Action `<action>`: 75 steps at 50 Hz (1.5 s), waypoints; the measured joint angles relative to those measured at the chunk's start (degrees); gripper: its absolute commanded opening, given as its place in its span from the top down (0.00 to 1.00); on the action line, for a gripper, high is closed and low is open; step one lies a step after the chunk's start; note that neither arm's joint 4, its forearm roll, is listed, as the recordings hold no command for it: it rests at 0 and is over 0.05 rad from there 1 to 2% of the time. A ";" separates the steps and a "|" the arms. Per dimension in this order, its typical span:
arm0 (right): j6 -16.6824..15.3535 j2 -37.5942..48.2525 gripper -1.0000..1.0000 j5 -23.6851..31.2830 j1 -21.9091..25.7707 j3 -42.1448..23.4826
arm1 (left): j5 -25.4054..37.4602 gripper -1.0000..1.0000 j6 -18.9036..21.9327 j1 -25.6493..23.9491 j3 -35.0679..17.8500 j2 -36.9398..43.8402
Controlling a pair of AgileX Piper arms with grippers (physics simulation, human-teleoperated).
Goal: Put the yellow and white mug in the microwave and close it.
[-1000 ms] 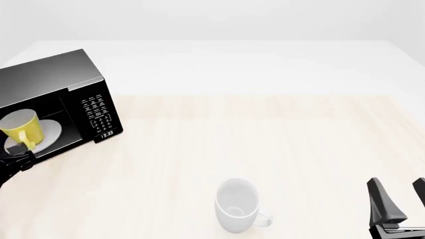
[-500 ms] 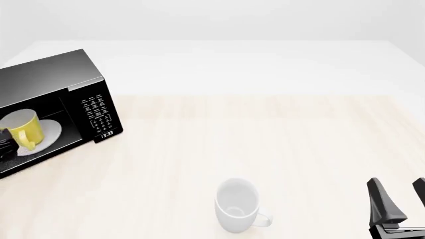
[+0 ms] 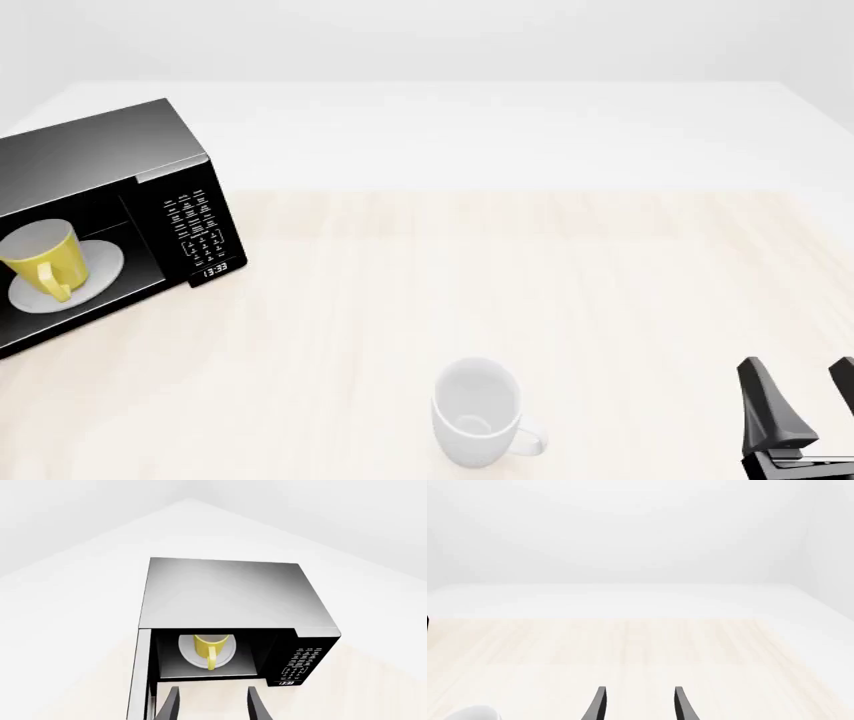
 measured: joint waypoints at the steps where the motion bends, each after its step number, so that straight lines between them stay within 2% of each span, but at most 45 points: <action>1: 0.00 0.00 0.00 0.00 0.00 0.00 | 0.56 0.00 -0.05 0.18 -0.45 -0.29; 14: 0.00 0.00 0.00 0.00 0.00 0.00 | 6.43 0.00 -0.96 3.89 -5.30 -2.91; 29: 0.00 0.00 0.00 0.00 0.00 0.00 | 9.98 0.00 -2.16 9.24 -8.40 -3.86; 75: 0.00 0.00 0.00 0.00 0.00 0.00 | 11.45 0.00 -3.70 26.40 -10.54 0.25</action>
